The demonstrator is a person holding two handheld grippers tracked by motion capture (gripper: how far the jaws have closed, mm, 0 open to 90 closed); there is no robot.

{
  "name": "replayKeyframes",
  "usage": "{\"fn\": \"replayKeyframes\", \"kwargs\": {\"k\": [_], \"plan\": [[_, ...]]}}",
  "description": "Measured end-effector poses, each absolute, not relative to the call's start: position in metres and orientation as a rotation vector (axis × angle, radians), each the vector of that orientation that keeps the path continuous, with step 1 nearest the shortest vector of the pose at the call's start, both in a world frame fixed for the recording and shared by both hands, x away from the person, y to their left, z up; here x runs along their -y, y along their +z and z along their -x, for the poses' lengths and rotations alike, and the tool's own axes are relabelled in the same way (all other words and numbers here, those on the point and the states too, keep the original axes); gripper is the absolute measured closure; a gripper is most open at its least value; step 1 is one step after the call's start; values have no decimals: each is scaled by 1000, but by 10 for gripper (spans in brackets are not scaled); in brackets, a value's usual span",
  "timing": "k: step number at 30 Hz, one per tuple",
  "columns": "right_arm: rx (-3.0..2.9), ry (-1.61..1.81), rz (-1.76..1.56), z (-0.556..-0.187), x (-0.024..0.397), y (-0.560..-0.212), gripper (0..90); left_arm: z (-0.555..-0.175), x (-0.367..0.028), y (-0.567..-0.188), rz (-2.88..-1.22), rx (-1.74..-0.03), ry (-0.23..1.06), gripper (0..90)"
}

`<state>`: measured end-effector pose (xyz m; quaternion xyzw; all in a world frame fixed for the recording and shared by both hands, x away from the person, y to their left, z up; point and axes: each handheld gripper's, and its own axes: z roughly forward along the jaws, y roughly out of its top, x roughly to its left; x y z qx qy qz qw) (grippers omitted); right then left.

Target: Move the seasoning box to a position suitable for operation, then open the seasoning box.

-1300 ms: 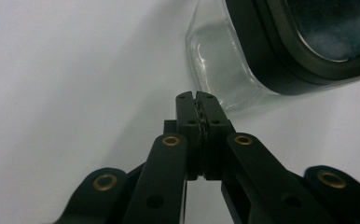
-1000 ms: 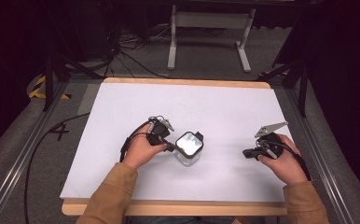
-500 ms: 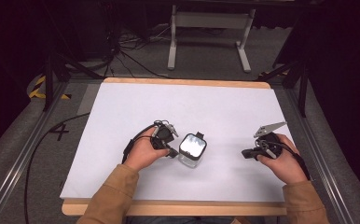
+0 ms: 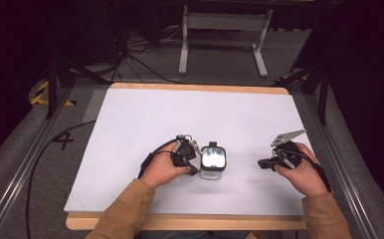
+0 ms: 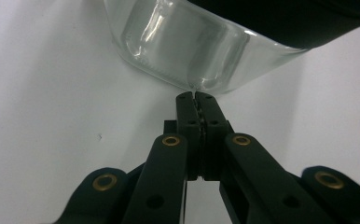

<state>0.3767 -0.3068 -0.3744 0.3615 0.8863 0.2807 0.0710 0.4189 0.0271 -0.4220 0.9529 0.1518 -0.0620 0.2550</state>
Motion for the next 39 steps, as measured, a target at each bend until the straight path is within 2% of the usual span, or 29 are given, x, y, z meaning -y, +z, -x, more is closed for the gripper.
{"fn": "replayKeyframes", "kwargs": {"k": [6, 10, 13, 20, 30, 39], "plan": [[-2662, 853, -1079, -377, 308, -374, 899, -419, -34, -414, -2563, -432, -192, 857], [-2658, 853, -1083, -377, 309, -374, 899, -414, -42, -398, -2542, -414, -155, 844], [-2658, 857, -1080, -377, 309, -374, 900, -409, -47, -383, -2496, -413, -125, 850], [-2646, 878, -1091, -375, 311, -372, 900, -407, -61, -351, -2380, -382, -150, 886], [-2651, 886, -1091, -372, 310, -373, 900, -422, -37, -315, -2392, -369, -52, 886], [-2651, 899, -1077, -368, 310, -373, 900, -452, -13, -327, -2363, -400, -56, 898]]}}
